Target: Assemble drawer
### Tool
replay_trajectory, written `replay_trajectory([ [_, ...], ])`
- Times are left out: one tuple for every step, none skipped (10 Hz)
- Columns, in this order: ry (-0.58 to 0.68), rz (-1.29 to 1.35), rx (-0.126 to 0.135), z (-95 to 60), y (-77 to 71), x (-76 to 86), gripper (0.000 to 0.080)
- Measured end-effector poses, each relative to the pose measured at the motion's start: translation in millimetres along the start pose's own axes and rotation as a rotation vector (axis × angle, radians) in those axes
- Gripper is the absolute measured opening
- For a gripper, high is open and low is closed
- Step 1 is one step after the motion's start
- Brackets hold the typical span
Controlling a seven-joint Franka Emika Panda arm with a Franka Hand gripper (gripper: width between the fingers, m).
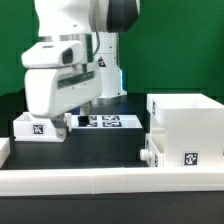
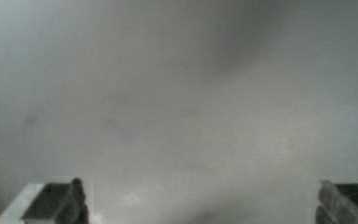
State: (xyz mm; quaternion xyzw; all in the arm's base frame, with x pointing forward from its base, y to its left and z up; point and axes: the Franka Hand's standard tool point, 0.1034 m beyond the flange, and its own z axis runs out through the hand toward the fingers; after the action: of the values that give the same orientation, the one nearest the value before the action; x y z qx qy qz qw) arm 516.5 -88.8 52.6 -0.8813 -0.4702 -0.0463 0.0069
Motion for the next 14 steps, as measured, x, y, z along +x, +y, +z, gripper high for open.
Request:
replay_trajectory([
  [-0.001,0.093,-0.008,-3.9,-6.1,-10.1,0.0649],
  [0.000,0.189,-0.015,-7.4,-11.5,-20.5,0.0649],
  [0.001,0.284,-0.015,-11.0,-15.3,-28.5,0.0649],
  [0.006,0.364,-0.021,-16.9,-15.1,-33.1,0.0649],
  [0.007,0.398,-0.017,-15.4,-16.1,-31.2,0.0649],
  [0.011,0.479,-0.013,-14.4,-16.9,-30.0,0.0649],
  [0.013,0.530,-0.012,-14.4,-16.9,-29.8,0.0649],
  [0.013,0.567,-0.011,-14.2,-17.2,-29.4,0.0649],
  [0.018,0.651,-0.007,-14.0,-17.7,-28.6,0.0649],
  [0.022,0.712,-0.004,-14.1,-17.7,-28.8,0.0649],
  [0.019,0.799,-0.005,-16.5,-20.2,-34.7,0.0649],
  [0.012,0.880,-0.006,-20.8,-27.6,-42.0,0.0649],
  [0.007,0.883,-0.009,-21.7,-37.0,-48.4,0.0649],
  [-0.002,0.897,-0.003,-20.0,-45.5,-54.7,0.0649],
])
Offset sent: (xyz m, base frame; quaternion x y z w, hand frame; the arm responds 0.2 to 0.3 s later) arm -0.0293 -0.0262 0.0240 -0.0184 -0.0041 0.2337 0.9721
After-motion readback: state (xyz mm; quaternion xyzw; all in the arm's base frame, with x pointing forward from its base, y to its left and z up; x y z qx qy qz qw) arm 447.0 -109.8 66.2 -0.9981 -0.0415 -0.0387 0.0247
